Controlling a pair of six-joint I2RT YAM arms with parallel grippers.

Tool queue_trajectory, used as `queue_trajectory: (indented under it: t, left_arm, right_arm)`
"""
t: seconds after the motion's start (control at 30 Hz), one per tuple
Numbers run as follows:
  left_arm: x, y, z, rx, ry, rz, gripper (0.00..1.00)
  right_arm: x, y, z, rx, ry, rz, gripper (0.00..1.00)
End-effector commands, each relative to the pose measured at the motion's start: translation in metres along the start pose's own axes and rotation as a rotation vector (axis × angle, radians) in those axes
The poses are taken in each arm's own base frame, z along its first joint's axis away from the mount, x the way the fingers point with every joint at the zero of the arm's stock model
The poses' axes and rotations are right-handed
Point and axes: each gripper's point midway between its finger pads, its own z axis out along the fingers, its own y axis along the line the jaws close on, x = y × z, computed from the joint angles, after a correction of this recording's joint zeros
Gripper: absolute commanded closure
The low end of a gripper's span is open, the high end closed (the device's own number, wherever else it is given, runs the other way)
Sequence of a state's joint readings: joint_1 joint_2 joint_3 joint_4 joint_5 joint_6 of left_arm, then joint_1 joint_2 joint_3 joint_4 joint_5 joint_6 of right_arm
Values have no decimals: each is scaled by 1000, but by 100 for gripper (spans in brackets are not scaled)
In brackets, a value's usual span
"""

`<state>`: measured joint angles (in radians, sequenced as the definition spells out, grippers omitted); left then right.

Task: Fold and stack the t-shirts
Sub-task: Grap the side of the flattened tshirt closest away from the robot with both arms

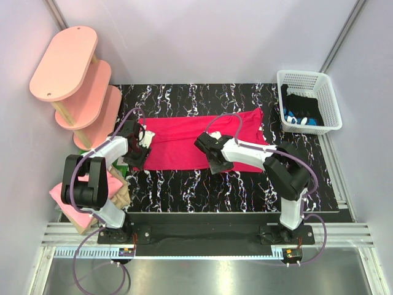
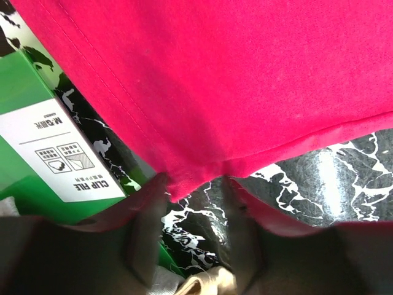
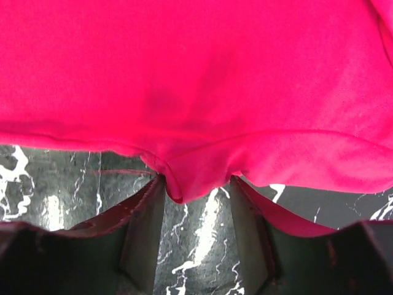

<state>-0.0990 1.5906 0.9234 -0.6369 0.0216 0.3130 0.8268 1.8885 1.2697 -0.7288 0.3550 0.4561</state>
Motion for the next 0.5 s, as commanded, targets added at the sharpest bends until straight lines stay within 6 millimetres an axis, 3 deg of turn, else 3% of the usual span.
queue_trajectory:
  t: [0.0,0.03,0.2,0.33,0.47]
  left_arm:
    - [-18,6,-4,-16,-60,-1,62]
    - [-18,7,-5,-17,-59,-1,73]
    - [-18,8,-6,-23,-60,8,100]
    - [-18,9,-8,-25,-65,12,100]
    - [-23,12,-14,-34,-83,12,100]
  right_arm:
    - [-17,4,3,24,-44,-5,48]
    - [-17,4,4,28,-42,-5,51]
    - [-16,2,3,33,-46,-8,59]
    - [-18,-1,-3,29,-57,-6,67]
    - [-19,-4,-13,26,-60,-8,83]
